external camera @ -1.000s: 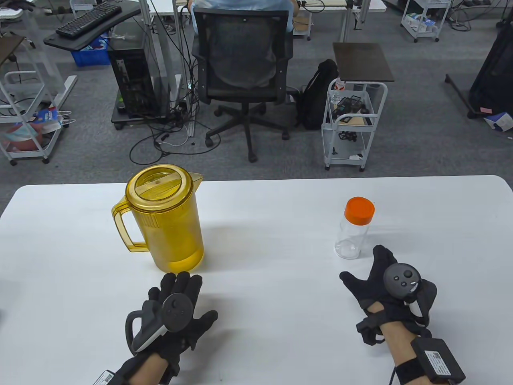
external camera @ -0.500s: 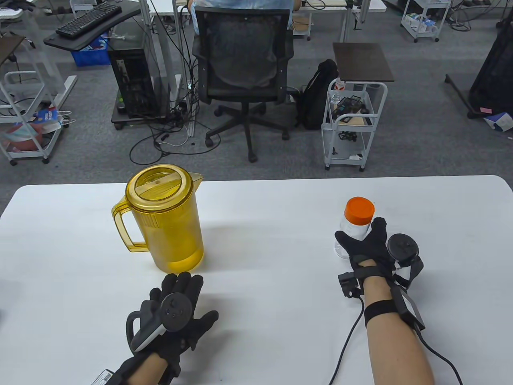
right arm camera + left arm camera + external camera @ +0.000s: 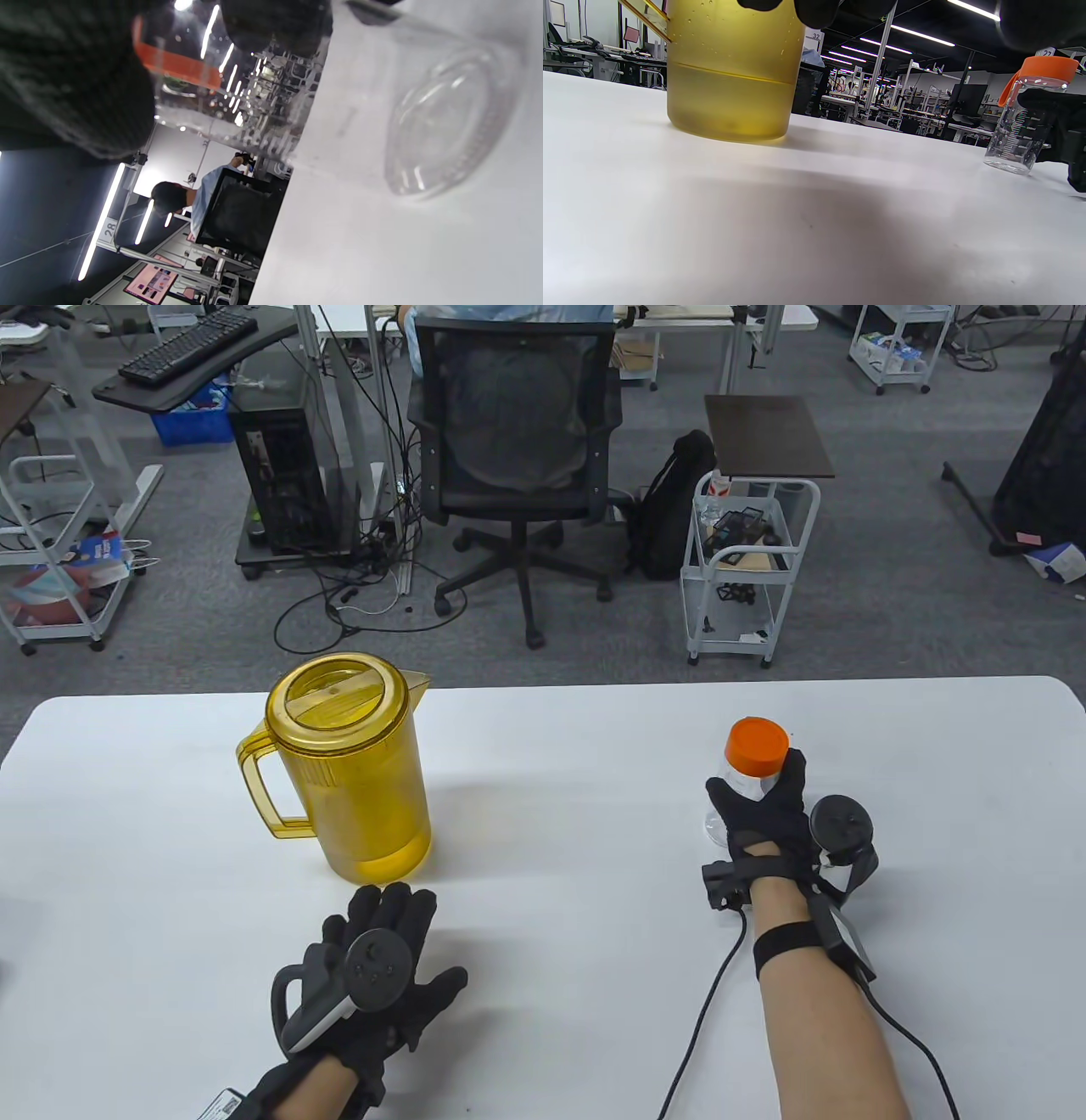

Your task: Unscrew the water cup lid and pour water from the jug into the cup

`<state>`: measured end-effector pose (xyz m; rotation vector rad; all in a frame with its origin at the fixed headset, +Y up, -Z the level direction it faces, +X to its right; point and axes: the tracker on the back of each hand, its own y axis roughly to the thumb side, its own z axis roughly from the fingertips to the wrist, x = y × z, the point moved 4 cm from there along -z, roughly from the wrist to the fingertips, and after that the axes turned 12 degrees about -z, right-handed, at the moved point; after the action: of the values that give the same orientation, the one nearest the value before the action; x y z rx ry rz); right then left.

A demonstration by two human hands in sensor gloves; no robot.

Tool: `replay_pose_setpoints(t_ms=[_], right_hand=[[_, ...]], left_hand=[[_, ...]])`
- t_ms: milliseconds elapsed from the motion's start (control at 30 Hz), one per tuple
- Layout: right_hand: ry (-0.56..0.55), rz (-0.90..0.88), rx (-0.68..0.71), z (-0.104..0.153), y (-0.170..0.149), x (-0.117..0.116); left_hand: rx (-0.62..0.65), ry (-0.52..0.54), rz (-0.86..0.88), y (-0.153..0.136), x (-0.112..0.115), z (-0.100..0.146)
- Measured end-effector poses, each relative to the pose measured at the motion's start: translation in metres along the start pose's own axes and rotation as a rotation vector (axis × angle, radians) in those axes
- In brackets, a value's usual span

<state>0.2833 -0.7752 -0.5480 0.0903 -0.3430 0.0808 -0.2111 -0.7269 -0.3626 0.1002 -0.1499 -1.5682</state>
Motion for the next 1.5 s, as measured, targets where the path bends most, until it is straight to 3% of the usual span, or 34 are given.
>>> replay_pose_setpoints(t_ms=[400,600,833,1000,1267,1500], right_hand=[[0.134,-0.021,0.074,0.004,0.007,-0.004],[0.306,-0.015,0.141,0.042,0.027,-0.028],[0.596,-0.041,0.144,0.106,0.048,-0.074],[0.744,-0.028,0.151,0.142,0.053,-0.104],[0.859,-0.009,0.137,0.167,0.041,-0.129],[0.902,0.022,0.150,0.170,0.038,-0.133]], left_hand=[[0.005,0.009,0.031,-0.002,-0.003,0.001],[0.024,0.033,0.056,0.001,-0.013,0.005],[0.082,0.053,0.044,0.011,-0.020,0.008],[0.113,0.047,0.071,0.014,-0.019,0.007],[0.125,0.062,0.095,0.019,-0.028,0.008],[0.209,0.133,0.117,0.055,-0.070,0.001]])
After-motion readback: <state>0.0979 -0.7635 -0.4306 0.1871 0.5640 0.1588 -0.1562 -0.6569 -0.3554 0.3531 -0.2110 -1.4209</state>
